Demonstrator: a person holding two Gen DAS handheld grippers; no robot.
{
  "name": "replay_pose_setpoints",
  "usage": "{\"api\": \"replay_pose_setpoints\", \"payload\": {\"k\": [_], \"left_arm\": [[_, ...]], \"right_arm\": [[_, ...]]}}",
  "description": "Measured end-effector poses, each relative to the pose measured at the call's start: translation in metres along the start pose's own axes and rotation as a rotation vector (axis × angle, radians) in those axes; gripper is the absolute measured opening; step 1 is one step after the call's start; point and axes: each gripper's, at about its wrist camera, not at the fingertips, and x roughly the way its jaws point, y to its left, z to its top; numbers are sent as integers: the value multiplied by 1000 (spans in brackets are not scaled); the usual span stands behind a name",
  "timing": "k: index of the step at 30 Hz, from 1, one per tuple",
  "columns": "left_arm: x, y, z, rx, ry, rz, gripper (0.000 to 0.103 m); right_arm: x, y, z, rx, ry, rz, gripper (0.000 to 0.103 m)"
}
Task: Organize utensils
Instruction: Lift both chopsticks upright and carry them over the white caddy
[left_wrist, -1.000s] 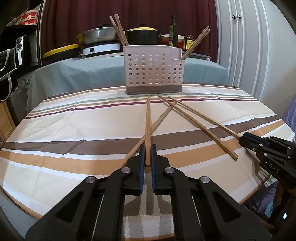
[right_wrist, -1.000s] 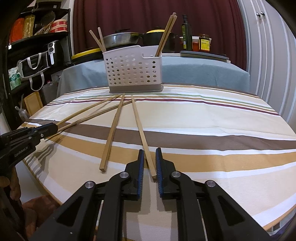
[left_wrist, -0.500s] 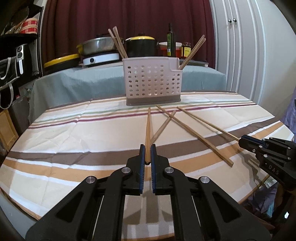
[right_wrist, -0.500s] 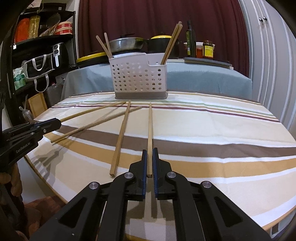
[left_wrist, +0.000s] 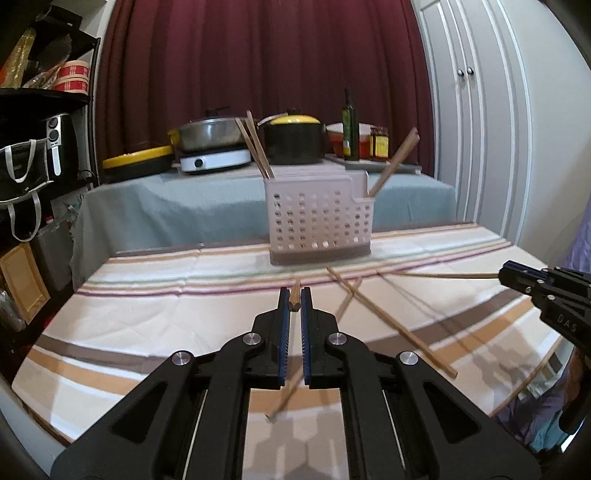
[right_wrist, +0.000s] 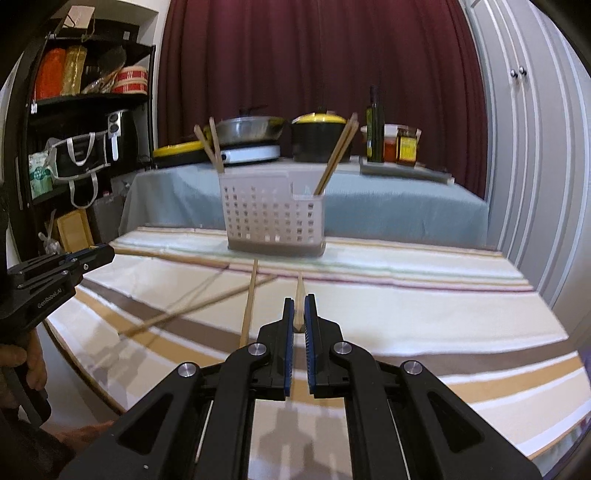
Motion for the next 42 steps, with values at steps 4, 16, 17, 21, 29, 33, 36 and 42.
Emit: {"api": "replay_pose_setpoints", "payload": {"k": [4, 16, 17, 21, 29, 33, 36, 42], "left_arm": [[-6, 8, 19, -7, -41, 12, 6], [-1, 41, 67, -55, -71, 41, 6], [2, 44, 69, -60, -68, 41, 6], [13, 51, 80, -74, -60, 43, 6], [33, 53, 99, -56, -70, 38, 6], [37, 55, 110, -48, -85, 31, 6], [36, 55, 120, -39, -99, 27, 6], [27, 56, 148, -55, -135, -12, 6]], "right_arm": [[-10, -2, 20, 0, -45, -8, 6], [0, -7, 65, -7, -114, -15, 6], [1, -7, 68, -10, -116, -15, 6], [15, -6, 82, -26, -134, -20, 6], [39, -11, 103, -25, -154, -8, 6], [44, -13, 110, -14, -156, 3, 6], [45, -15, 119, -7, -163, 13, 6], [36, -16, 144, 0, -205, 45, 6]]}}
